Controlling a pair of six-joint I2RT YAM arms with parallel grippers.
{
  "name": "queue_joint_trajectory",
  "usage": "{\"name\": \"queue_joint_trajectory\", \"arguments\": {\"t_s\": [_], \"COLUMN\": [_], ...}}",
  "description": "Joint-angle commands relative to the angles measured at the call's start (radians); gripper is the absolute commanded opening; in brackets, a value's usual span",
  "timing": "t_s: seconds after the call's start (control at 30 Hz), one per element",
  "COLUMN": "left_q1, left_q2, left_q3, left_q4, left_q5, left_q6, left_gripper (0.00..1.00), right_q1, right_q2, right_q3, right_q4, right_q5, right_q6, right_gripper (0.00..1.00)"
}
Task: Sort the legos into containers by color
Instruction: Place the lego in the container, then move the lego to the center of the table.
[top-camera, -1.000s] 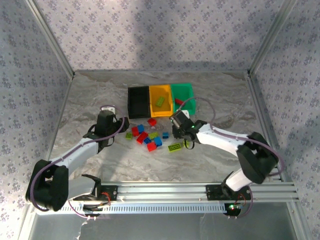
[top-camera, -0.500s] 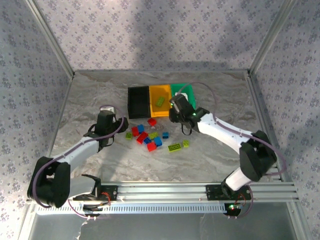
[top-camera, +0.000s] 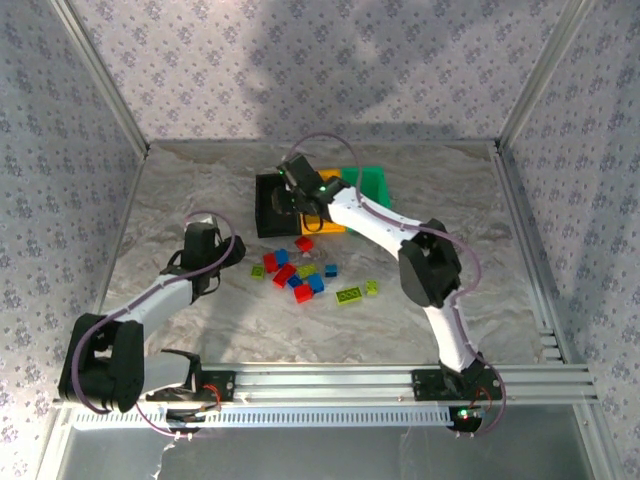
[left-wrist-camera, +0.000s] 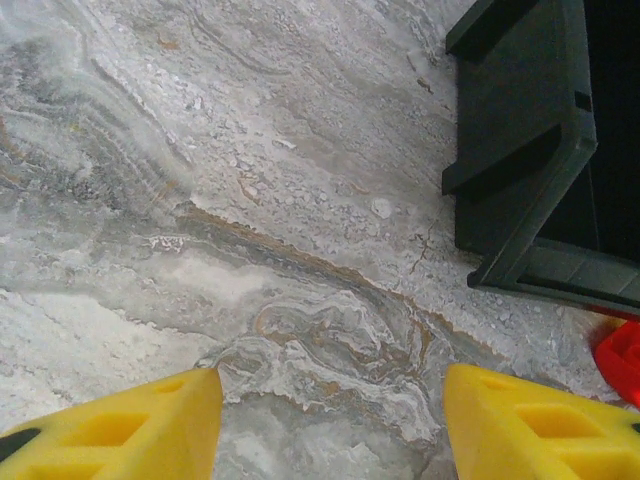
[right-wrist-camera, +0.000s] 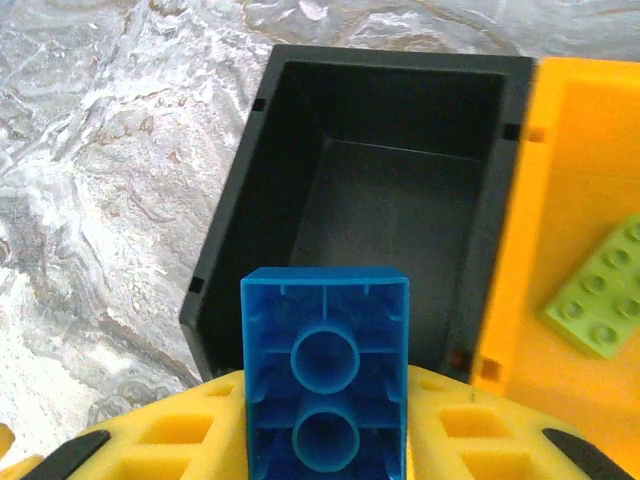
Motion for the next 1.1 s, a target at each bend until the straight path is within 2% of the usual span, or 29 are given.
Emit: {"name": "queue_joint_trajectory", "arguments": {"t_s": [0.0,0.07,0.2,0.43,0.63,0.77,1.07], "left_q1": [0.011,0.013,0.013,0.013,0.013,0.012,0.000], "left_q2": [-0.032,-0.036,-0.041,-0.014,0.015,0.004,0.030], "left_q3": [-0.003,-0.003,0.000,0.003,0.006,-0.016,-0.029], "left_q4": [0.001,0.000,-0.002,0.018,0.034,0.090,0.154], "left_q5": [0.019,0.020,0.038,0.069,0.092,0.156,0.209], "left_q6": [-0.013,-0.015,-0.016,-0.015,-0.014,-0.002,0.010], "left_gripper": [0.60,0.60,0.60,0.60,0.60,0.59,0.59], "right_q1": [-0.003,-0.002,0.006,0.057,0.086,0.103,0.132], "right_q2": [0.093,0.137,0.152,0.041,-0.178,-0.340,-0.614], "right_q3": [0.149,0.212,0.242,0.145,-0.204,-0.487,-0.878], "right_q4": [-0.118,-0.144,-0.154,-0.144,-0.013,0.080,0.007], "right_q5": [-0.024,-0.020,-0.014,0.082,0.130,0.141,0.269], "right_q6": [-0.025,-0.026,-0.024,-0.074,-0.048,0.011,0.153], "right_gripper": [0.37,0.39,0.57,0.61,0.61,0.62,0.62]}}
